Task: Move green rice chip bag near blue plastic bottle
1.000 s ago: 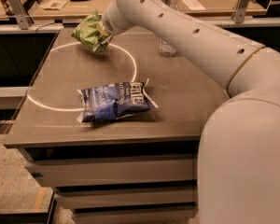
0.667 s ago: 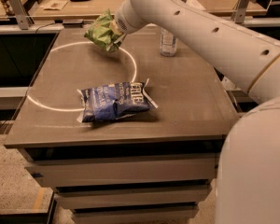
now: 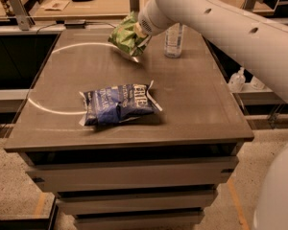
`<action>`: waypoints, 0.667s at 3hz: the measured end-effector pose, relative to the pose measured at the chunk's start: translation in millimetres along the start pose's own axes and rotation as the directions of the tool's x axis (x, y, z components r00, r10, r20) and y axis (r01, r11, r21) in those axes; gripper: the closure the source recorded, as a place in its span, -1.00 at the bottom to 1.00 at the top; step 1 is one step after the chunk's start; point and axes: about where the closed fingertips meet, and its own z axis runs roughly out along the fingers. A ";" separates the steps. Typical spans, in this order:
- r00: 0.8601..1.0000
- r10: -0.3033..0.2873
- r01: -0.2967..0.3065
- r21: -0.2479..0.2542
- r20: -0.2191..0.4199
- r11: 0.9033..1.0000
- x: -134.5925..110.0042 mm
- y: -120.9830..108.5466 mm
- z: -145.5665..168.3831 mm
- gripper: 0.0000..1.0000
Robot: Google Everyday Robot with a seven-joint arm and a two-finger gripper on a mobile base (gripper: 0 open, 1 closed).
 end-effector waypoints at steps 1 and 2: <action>0.999 0.017 -0.016 0.012 -0.052 1.000 26.1 -9.4 -12.8 1.00; 0.997 0.030 -0.030 -0.005 -0.073 1.000 47.8 -15.8 -23.1 1.00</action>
Offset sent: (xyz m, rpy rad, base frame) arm -0.0309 -0.0809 -0.0220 -0.0213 0.0990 -0.0383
